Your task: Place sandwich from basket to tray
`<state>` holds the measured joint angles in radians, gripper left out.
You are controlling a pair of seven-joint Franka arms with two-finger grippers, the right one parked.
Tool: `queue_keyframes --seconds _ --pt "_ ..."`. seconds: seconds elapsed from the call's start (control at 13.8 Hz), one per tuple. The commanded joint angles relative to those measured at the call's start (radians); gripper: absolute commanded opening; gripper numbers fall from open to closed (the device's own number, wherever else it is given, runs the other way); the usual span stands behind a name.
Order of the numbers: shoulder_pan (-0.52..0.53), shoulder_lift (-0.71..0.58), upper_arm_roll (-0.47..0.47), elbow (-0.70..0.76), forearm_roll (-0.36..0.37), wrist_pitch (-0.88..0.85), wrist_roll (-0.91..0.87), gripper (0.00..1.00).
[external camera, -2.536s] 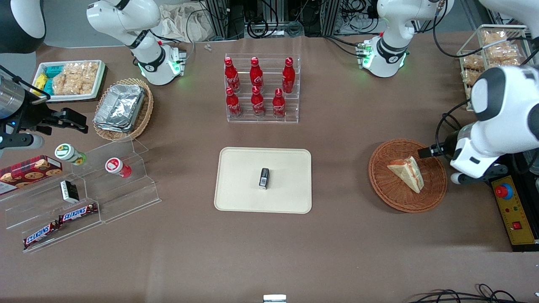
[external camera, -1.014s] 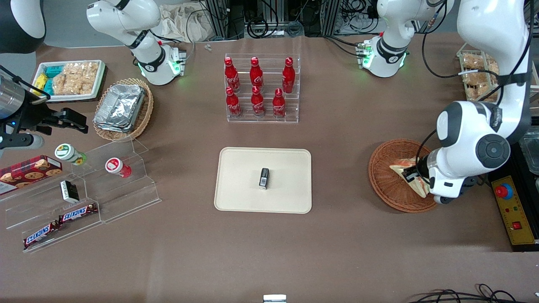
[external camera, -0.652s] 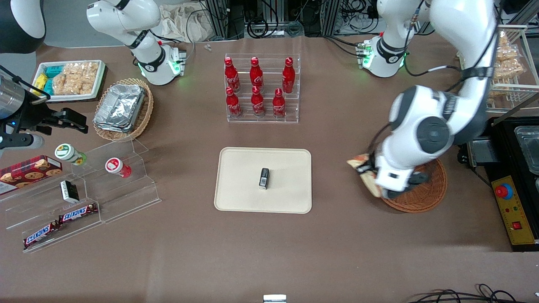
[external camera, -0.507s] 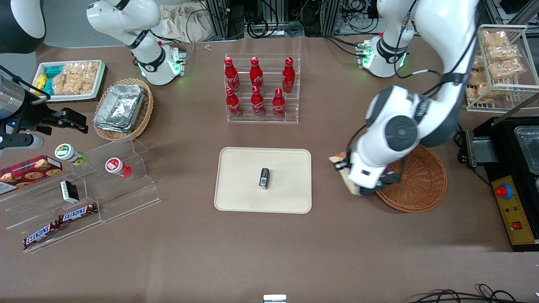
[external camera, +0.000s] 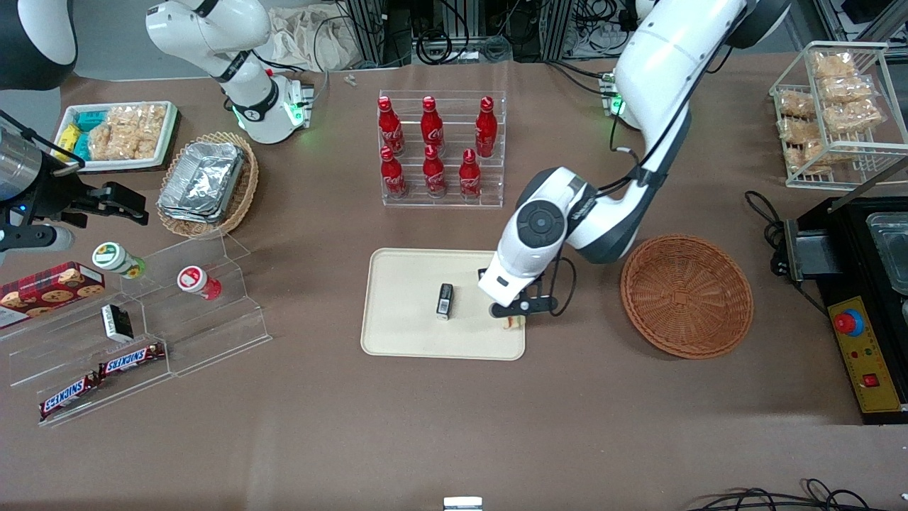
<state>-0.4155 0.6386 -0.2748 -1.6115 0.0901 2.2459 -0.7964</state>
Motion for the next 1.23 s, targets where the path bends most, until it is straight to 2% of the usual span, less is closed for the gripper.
queue_keyframes --seconds 0.0,0.07,0.14,0.22,0.29,0.58,0.8,0.94,1.16 --pt "-0.006 0.068 0.008 0.035 0.074 0.034 0.011 0.17" --pt "-0.008 0.078 0.008 0.033 0.112 0.034 0.017 0.18" --pt "-0.008 0.081 0.008 0.032 0.129 0.034 0.067 0.28" --pt "-0.008 0.084 0.008 0.031 0.123 0.035 0.107 0.52" --pt "-0.006 0.087 0.008 0.031 0.120 0.037 0.109 1.00" --pt "0.000 0.008 0.006 0.031 0.112 0.021 0.047 1.00" --pt "0.035 -0.129 0.009 0.038 0.094 -0.085 0.032 1.00" --pt "0.111 -0.218 0.006 0.047 0.016 -0.207 0.075 1.00" --pt "0.223 -0.336 0.011 0.059 -0.078 -0.386 0.273 1.00"
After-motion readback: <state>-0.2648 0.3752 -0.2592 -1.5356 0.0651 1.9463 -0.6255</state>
